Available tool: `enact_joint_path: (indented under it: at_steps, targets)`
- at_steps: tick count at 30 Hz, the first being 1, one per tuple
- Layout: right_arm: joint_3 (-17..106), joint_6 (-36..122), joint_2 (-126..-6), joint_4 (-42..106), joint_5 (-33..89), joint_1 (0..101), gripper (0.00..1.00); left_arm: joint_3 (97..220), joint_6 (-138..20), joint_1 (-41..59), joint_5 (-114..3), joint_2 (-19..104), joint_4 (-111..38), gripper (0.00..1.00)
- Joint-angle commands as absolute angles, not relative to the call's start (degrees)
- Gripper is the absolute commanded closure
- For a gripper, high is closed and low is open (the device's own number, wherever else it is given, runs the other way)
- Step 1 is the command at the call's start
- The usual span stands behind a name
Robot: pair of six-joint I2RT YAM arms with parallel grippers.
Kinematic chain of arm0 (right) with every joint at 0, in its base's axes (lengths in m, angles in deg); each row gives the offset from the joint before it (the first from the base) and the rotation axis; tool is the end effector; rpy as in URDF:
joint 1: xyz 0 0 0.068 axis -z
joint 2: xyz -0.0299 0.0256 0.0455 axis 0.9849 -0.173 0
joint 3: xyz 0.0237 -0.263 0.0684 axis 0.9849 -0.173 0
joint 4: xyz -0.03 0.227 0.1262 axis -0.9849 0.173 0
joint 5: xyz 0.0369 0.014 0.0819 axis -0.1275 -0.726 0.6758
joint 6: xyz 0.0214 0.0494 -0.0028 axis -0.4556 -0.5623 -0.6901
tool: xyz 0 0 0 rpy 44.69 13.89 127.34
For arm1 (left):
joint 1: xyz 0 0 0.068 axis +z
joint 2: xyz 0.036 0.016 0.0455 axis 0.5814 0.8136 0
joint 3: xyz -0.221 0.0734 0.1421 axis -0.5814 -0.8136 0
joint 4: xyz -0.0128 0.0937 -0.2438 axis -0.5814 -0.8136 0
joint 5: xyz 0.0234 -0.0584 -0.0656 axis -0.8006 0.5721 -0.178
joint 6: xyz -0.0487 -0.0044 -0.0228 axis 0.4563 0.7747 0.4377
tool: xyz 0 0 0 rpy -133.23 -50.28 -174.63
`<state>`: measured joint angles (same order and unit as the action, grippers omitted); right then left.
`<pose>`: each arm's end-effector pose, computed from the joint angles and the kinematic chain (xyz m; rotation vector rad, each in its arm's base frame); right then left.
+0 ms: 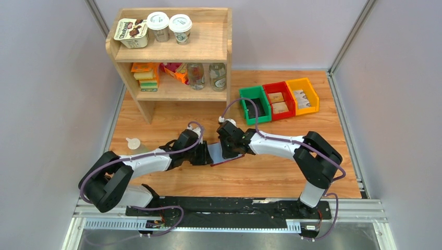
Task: Take the credit cards out of the card holder
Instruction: Remove the credit card from the card holder.
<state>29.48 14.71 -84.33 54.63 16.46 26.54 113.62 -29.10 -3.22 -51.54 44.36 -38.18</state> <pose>0.2063 0.2743 0.1714 -0.4136 2.6824 0.4022 0.1802 -0.1542 0.1419 0.0498 2.5943 -0.8377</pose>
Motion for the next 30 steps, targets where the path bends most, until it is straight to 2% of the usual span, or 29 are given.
enact_joint_path:
  at_steps: [1, 4, 7, 9, 11, 12, 15, 18, 23, 30]
  targets:
    - [30.8, 17.3, -82.8, 49.0, 23.4, 26.2, 0.88, 111.7, -26.9, -3.1, -51.0, 41.2, -34.4, 0.66]
    - [31.9, 17.7, -83.8, 47.4, 27.9, 26.2, 0.90, 110.1, -25.9, -3.1, -53.1, 37.8, -33.7, 0.66]
    - [32.4, 17.2, -83.9, 48.2, 26.2, 26.1, 0.88, 108.4, -25.4, -3.1, -55.7, 33.4, -34.3, 0.65]
    - [32.4, 16.4, -82.7, 50.4, 20.6, 26.2, 0.78, 108.1, -25.5, -3.1, -56.6, 31.8, -35.3, 0.64]
    - [32.6, 15.8, -81.0, 53.0, 13.5, 26.1, 0.60, 108.3, -25.9, -3.0, -57.2, 31.1, -36.5, 0.60]
    - [32.9, 15.9, -80.3, 54.4, 10.3, 26.2, 0.55, 108.8, -26.1, -3.1, -57.3, 31.1, -37.2, 0.59]
    - [34.2, 16.2, -79.9, 58.9, 3.9, 27.0, 0.47, 109.9, -26.7, -3.1, -57.2, 31.7, -37.5, 0.51]
    - [34.8, 16.2, -80.9, 60.1, 4.0, 28.7, 0.39, 111.4, -27.1, -3.0, -57.6, 33.8, -37.7, 0.46]
    - [35.6, 16.2, -83.3, 59.4, 6.7, 29.2, 0.32, 113.9, -27.8, -3.0, -57.6, 38.4, -37.3, 0.46]
    - [35.1, 14.9, -86.0, 57.0, 9.9, 29.1, 0.29, 114.6, -27.6, -3.0, -55.3, 42.3, -35.8, 0.58]
